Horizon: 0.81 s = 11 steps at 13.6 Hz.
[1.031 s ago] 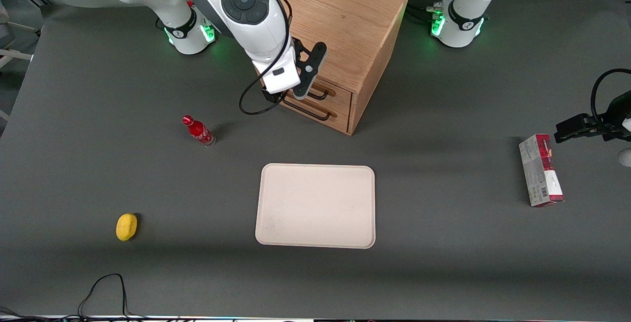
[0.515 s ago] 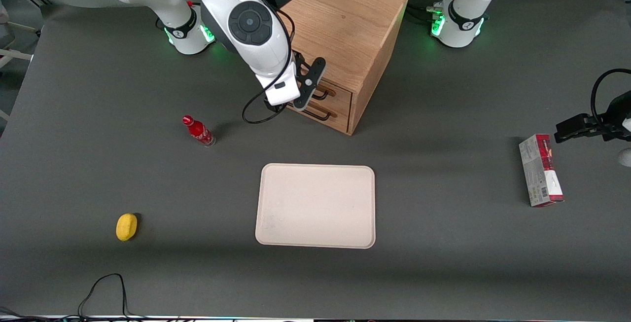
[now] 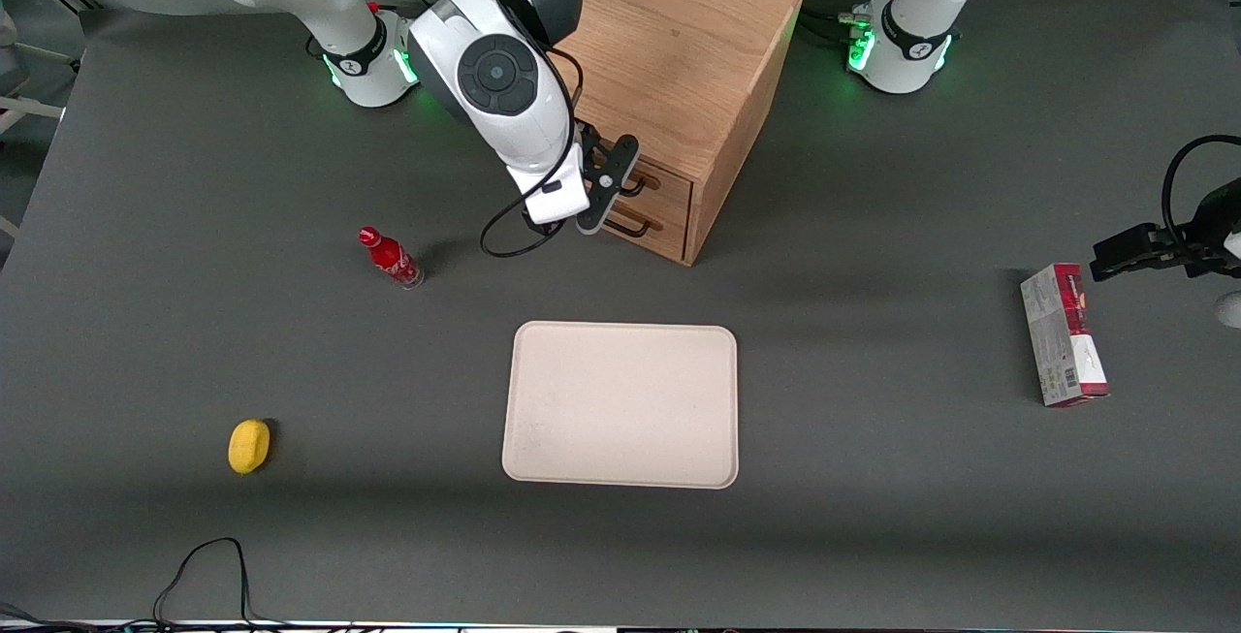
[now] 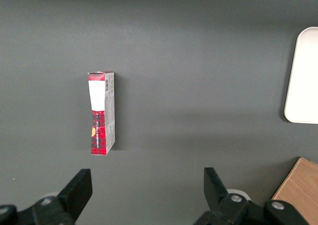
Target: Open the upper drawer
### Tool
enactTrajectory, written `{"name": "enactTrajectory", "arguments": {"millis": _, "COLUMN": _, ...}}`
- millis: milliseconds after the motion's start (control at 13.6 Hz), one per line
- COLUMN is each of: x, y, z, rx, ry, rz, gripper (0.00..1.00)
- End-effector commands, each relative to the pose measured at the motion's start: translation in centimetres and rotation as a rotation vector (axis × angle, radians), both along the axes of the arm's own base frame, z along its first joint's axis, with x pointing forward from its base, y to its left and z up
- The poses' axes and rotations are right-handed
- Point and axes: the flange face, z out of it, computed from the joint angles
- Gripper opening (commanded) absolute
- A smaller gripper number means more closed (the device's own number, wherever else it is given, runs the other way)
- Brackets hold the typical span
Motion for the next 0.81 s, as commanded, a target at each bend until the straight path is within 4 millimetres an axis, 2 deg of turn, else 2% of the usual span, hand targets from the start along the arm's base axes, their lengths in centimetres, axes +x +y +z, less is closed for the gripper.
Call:
{"name": "enactTrajectory", "arguments": {"millis": 0, "x": 0.1, "y": -0.1, "z": -1.2, "rx": -0.001, "ry": -0.019, "rz": 0.022, "gripper": 1.0}}
{"name": "enactTrajectory", "arguments": {"millis": 147, "x": 0.2, "y": 0.0, "z": -1.9, "rx": -0.005, "ry": -0.019, "rz": 0.021, "gripper": 1.0}}
{"name": "enactTrajectory", "arguments": {"millis": 442, "x": 0.4, "y": 0.0, "z": -1.9, "rx": -0.004, "ry": -0.023, "rz": 0.02, "gripper": 1.0}}
{"name": "enactTrajectory", "arguments": {"millis": 736, "x": 2.9, "y": -0.8, "z": -2.1, "rx": -0.022, "ry": -0.07, "rz": 0.009, "gripper": 1.0}}
